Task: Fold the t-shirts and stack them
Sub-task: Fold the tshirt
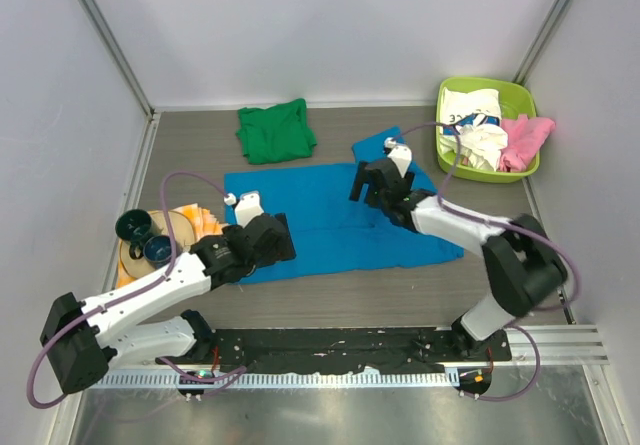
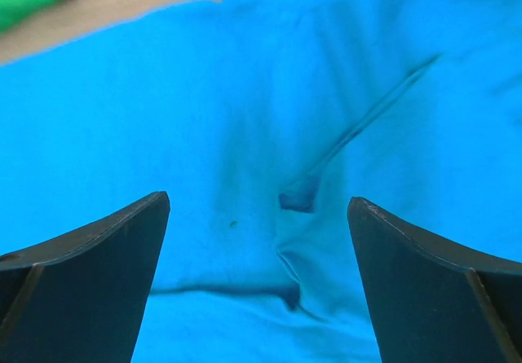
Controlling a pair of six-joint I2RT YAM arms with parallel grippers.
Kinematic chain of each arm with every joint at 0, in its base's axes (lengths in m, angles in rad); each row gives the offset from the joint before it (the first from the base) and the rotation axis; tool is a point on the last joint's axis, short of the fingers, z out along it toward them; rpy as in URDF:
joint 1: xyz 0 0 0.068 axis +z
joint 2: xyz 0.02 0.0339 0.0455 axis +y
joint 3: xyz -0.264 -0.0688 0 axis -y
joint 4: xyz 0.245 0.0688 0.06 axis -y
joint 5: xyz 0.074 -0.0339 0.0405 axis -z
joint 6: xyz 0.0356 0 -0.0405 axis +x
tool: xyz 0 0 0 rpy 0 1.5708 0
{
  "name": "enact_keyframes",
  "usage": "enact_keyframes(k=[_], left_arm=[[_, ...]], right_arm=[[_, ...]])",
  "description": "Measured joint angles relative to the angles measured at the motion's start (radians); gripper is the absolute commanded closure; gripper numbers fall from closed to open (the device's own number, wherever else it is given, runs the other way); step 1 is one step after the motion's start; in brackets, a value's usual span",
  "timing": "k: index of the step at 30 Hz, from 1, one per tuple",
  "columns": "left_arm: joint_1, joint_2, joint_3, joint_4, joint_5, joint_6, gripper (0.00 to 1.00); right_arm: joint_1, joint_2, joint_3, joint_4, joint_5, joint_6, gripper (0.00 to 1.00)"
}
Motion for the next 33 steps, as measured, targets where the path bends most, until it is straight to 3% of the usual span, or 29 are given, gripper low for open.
enact_keyframes(k=[5, 11, 17, 33], left_arm=[[0.000, 0.098, 0.004, 0.013, -0.003, 0.013, 0.00], [0.000, 0.285, 0.041, 0.035, -0.013, 0.028, 0.00], [0.023, 0.357, 0.066, 0.076, -0.026, 0.039, 0.00], [0.050, 0.526, 0.090, 0.141, -0.021, 0.050, 0.00]], right_arm=[[-0.002, -0.318, -0.068, -0.045, 0.126, -0.045, 0.01], [-0.002, -0.473, -0.176, -0.109, 0.189, -0.031, 0.01], [-0.002, -0.447, -0.304, -0.218, 0.165, 0.024, 0.00], [0.016, -0.233, -0.313, -0.235, 0.083, 0.098, 0.02]])
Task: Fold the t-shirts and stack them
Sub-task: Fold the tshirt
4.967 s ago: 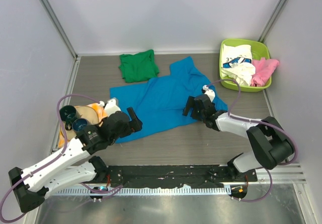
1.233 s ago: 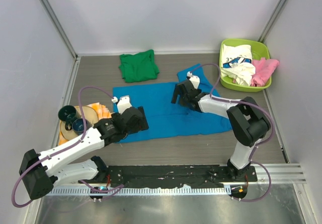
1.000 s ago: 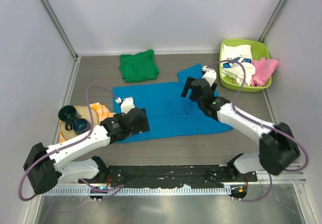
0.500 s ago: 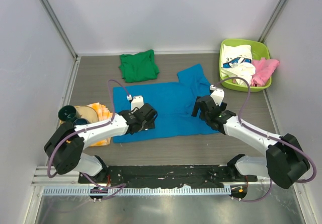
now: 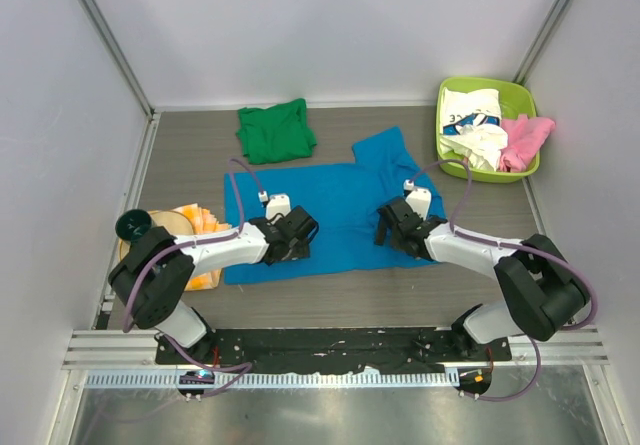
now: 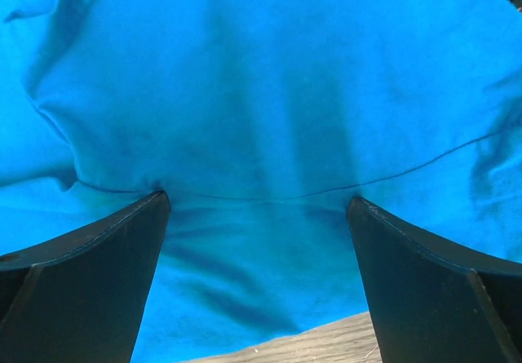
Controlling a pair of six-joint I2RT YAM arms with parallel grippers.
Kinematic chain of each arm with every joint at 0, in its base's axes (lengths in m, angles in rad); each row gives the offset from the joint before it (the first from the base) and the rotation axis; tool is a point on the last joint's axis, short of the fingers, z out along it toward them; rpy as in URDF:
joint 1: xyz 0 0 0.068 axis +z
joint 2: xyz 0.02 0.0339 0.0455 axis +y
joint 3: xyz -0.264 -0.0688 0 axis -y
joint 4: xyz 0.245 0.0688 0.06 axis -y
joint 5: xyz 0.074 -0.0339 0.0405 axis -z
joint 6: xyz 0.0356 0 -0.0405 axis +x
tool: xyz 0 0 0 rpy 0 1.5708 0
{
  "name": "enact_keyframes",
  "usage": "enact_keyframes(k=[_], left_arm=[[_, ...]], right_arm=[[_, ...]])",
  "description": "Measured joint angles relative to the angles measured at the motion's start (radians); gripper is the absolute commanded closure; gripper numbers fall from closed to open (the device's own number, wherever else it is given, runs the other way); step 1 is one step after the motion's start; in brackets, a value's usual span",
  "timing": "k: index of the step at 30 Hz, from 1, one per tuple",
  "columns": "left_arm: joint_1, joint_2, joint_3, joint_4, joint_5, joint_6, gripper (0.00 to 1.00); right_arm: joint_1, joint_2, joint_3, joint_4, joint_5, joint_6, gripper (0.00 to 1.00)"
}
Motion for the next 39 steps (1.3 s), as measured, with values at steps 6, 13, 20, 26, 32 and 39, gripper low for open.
enact_keyframes(k=[6, 13, 20, 26, 32, 39], left_arm=[[0.002, 0.000, -0.011, 0.014, 0.011, -0.013, 0.00], [-0.016, -0.016, -0.047, 0.052, -0.001, -0.035, 0.00], [-0.092, -0.039, -0.101, 0.098, -0.080, -0.081, 0.00], [-0.193, -0.069, -0.153, 0.106, -0.133, -0.130, 0.00], [-0.290, -0.089, -0.195, 0.092, -0.181, -0.193, 0.00], [-0.425, -0.123, -0.230, 0.025, -0.232, -0.313, 0.00]], right_arm=[[0.035, 0.010, 0.010, -0.036, 0.023, 0.037, 0.02], [0.100, 0.010, 0.018, -0.118, 0.066, 0.148, 0.01], [0.177, -0.048, -0.008, -0.226, 0.084, 0.260, 0.01], [0.228, -0.123, -0.051, -0.319, 0.080, 0.338, 0.01], [0.295, -0.121, -0.052, -0.374, 0.116, 0.434, 0.01], [0.385, -0.115, -0.047, -0.441, 0.138, 0.537, 0.02]])
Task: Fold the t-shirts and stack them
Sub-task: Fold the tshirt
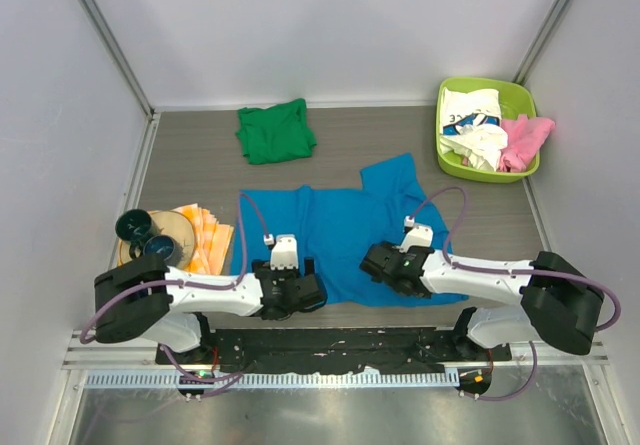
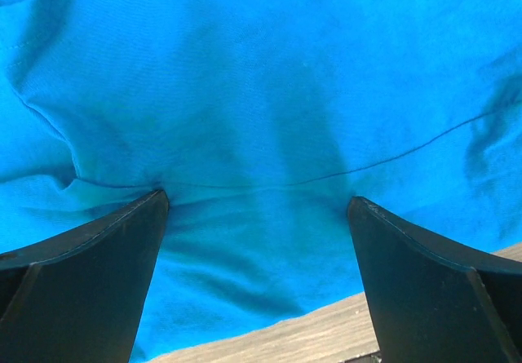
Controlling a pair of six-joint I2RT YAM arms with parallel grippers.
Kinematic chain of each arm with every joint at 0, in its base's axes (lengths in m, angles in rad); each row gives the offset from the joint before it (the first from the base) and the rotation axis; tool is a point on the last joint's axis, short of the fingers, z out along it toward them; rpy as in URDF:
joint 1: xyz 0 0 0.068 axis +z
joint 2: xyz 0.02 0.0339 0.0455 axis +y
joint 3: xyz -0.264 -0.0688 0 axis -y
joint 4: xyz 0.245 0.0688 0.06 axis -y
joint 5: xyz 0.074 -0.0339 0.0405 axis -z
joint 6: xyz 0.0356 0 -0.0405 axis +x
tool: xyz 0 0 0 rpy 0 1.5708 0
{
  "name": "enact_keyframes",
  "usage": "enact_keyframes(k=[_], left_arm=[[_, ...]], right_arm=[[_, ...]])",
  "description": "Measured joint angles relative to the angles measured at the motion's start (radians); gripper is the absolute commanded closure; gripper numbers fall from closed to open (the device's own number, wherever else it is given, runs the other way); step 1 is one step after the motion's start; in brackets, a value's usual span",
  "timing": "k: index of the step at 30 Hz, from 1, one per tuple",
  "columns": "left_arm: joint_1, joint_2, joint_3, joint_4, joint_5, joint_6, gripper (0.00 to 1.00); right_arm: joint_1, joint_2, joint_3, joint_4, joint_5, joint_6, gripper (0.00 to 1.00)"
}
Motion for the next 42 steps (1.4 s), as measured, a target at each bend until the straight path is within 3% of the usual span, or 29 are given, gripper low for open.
enact_keyframes(k=[10, 17, 23, 27, 31, 37, 42], left_arm=[[-0.148, -0.112, -0.026, -0.189, 0.019, -0.188, 0.00], [-0.105, -0.130, 0.106, -0.349, 0.139, -0.165, 0.00], [0.184, -0.178, 0.333, -0.325, 0.162, 0.082, 0.00], [0.452, -0.191, 0.448, -0.303, 0.189, 0.271, 0.00], [0.662, -0.105, 0.568, -0.297, 0.225, 0.403, 0.00], [0.878, 0.064, 0.601, -0.263, 0.321, 0.489, 0.06], [0.968, 0.172, 0.595, -0.254, 0.389, 0.499, 0.16]], right_arm=[[0.178, -0.014, 0.000, -0.108, -0.005, 0.172, 0.01], [0.167, -0.008, 0.146, -0.184, 0.055, 0.059, 0.00], [-0.148, 0.060, 0.394, -0.008, 0.095, -0.268, 0.00], [-0.413, 0.135, 0.443, 0.149, 0.033, -0.440, 0.00], [-0.583, 0.296, 0.541, 0.237, -0.051, -0.542, 0.03], [-0.664, 0.487, 0.660, 0.308, -0.122, -0.628, 0.04], [-0.708, 0.557, 0.766, 0.325, -0.199, -0.657, 0.05]])
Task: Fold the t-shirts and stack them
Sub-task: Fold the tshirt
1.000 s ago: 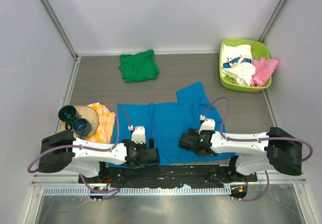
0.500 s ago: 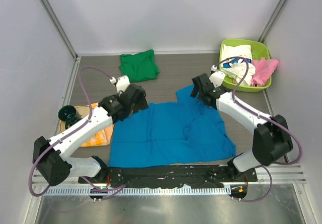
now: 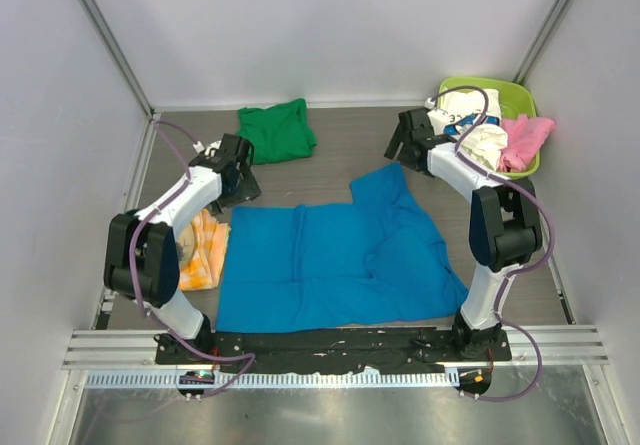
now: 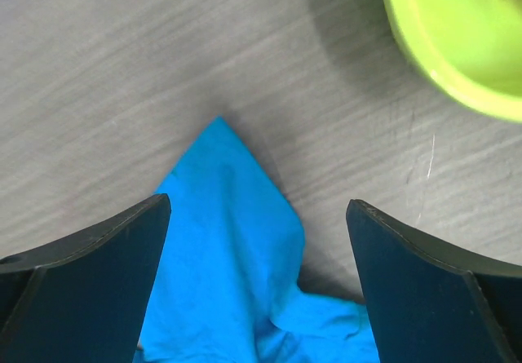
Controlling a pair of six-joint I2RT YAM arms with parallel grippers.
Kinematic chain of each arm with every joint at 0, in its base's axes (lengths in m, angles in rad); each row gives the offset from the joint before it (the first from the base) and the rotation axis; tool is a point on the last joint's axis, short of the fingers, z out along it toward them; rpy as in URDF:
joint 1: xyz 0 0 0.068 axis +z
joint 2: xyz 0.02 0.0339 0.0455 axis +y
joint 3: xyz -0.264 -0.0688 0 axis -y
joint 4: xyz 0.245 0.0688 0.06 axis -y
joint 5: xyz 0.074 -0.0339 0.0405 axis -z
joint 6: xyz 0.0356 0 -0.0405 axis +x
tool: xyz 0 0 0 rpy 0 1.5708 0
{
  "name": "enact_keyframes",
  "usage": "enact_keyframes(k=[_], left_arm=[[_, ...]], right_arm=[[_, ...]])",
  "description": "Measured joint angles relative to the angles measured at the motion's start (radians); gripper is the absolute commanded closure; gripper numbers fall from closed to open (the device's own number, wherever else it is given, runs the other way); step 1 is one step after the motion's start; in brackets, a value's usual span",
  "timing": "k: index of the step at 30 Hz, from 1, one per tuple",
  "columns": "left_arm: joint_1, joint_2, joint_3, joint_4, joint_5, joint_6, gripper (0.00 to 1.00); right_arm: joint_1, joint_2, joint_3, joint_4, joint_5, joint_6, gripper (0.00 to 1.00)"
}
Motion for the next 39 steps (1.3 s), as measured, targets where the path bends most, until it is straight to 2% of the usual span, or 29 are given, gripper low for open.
enact_keyframes(k=[4, 7, 13, 23, 30, 39], left_arm=[[0.013, 0.055, 0.000, 0.024, 0.033, -0.003, 0.30], [0.013, 0.095, 0.002, 0.049, 0.051, -0.006, 0.35], [0.024, 0.183, -0.004, 0.093, 0.074, -0.031, 0.37], [0.091, 0.208, -0.022, 0.156, 0.078, -0.054, 0.40], [0.120, 0.228, -0.021, 0.192, 0.083, -0.054, 0.51], [0.121, 0.215, -0.047, 0.234, 0.087, -0.057, 0.57]], right_arm=[[-0.035, 0.004, 0.057, 0.016, -0.050, -0.004, 0.05], [-0.050, 0.004, 0.069, 0.028, -0.073, -0.006, 0.05], [-0.048, 0.005, 0.068, 0.029, -0.102, -0.012, 0.05], [-0.047, 0.025, 0.051, 0.055, -0.155, -0.012, 0.06], [-0.047, 0.040, 0.047, 0.065, -0.172, -0.015, 0.06], [-0.047, 0.066, 0.046, 0.069, -0.180, -0.015, 0.06]])
